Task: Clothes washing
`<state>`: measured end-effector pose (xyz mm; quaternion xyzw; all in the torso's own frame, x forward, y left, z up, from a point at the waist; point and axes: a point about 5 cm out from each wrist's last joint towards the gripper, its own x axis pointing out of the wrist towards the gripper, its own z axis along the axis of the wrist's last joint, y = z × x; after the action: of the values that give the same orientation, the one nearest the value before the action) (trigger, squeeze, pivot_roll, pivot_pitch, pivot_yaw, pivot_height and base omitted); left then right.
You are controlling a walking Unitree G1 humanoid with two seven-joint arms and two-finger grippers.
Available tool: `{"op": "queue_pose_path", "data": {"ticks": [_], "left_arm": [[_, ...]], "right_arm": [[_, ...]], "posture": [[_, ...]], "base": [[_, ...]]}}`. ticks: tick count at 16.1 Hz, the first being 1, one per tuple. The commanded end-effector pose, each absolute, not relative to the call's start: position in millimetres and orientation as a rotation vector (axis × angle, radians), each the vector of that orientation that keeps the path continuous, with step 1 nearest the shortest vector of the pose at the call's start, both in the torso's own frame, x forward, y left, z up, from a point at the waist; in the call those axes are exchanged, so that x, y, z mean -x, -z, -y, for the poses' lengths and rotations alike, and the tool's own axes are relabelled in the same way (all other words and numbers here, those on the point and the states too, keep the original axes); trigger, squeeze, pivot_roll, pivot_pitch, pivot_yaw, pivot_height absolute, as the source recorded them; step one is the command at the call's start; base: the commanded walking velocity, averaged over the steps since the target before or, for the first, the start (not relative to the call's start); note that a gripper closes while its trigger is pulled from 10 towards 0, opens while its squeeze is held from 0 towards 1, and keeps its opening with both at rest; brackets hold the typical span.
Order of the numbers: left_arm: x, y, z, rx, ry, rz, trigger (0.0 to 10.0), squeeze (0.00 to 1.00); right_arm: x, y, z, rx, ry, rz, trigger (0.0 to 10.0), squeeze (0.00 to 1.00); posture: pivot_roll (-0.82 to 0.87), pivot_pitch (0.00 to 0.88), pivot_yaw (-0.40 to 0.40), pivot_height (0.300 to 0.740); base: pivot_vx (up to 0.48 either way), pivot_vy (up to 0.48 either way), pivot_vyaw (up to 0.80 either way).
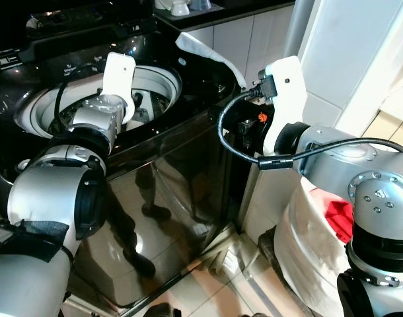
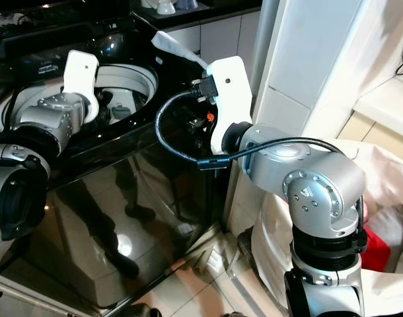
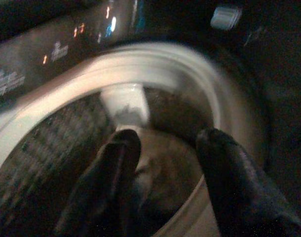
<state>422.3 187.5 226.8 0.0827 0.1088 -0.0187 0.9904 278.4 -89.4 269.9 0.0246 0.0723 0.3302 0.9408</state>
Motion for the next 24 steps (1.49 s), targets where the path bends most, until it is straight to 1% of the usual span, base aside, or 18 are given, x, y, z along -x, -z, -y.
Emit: {"op": "queue_pose_path", "data": {"ticks": [1,2,3,4,5,6,7,9,10,11,12,14,17,24], "left_arm": [[-428,-265,-175,-0.100,0.091,-0.021,10.0,0.19],[-428,-268,-172,-0.051,0.107,0.023,10.0,0.00],[-423,-269,-161,0.061,0.175,0.173,10.0,0.00],[-421,-267,-158,0.050,0.188,0.202,10.0,0.00],[-413,-261,-155,-0.023,0.198,0.284,10.0,0.00],[-395,-252,-147,-0.046,0.218,0.384,10.0,0.00],[-376,-243,-140,-0.027,0.254,0.436,10.0,0.00],[-357,-239,-134,-0.010,0.285,0.487,10.0,0.00],[-340,-236,-130,0.002,0.328,0.530,8.2,0.00],[-330,-232,-126,-0.033,0.369,0.532,5.1,0.00],[-326,-229,-123,-0.063,0.398,0.526,0.0,0.00],[-316,-222,-114,-0.117,0.458,0.517,0.0,0.00],[-309,-222,-107,-0.102,0.477,0.508,0.0,0.00],[-304,-222,-100,-0.105,0.519,0.491,0.0,0.00]], "right_arm": [[-283,-271,99,-0.061,-0.578,-0.111,10.0,0.00],[-284,-270,103,-0.057,-0.534,-0.090,10.0,0.00],[-286,-264,119,-0.043,-0.394,-0.032,10.0,0.00],[-286,-263,124,-0.027,-0.364,-0.019,10.0,0.00],[-284,-258,131,-0.027,-0.325,-0.003,10.0,0.00],[-281,-253,138,-0.027,-0.288,0.016,10.0,0.00],[-278,-247,144,-0.052,-0.262,0.014,10.0,0.00],[-277,-243,149,-0.047,-0.228,0.020,10.0,0.00],[-277,-236,154,0.033,-0.198,0.028,10.0,0.00],[-276,-232,157,0.062,-0.192,0.029,10.0,0.00],[-275,-230,158,0.071,-0.185,0.028,10.0,0.00],[-273,-223,164,0.077,-0.158,0.011,10.0,0.00],[-270,-216,169,0.085,-0.132,0.007,10.0,0.00],[-267,-211,166,0.082,-0.136,0.000,10.0,0.00]], "posture": [[-0.08,0.000,0.091,0.740],[-0.07,0.000,0.090,0.740],[-0.06,0.000,0.079,0.740],[-0.06,0.000,0.070,0.740],[-0.05,0.000,0.062,0.740],[-0.04,0.000,0.052,0.740],[-0.04,0.000,0.044,0.740],[-0.03,0.000,0.038,0.740],[-0.03,0.000,0.036,0.740],[-0.03,0.000,0.036,0.740],[-0.04,0.000,0.034,0.740],[-0.04,0.000,0.034,0.740],[-0.04,0.000,0.032,0.740],[-0.05,0.000,0.035,0.740]], "base": [[0.000,0.000,0.00],[0.000,0.000,0.00],[0.000,0.000,0.00],[0.000,0.000,0.00],[0.000,0.000,0.00],[0.000,0.000,0.00],[0.000,0.000,0.00],[0.000,0.000,0.00],[0.000,0.000,0.00],[0.000,0.000,0.00],[0.000,0.000,0.00],[0.000,0.000,0.00],[0.000,0.000,0.00],[0.000,0.000,0.00]]}}
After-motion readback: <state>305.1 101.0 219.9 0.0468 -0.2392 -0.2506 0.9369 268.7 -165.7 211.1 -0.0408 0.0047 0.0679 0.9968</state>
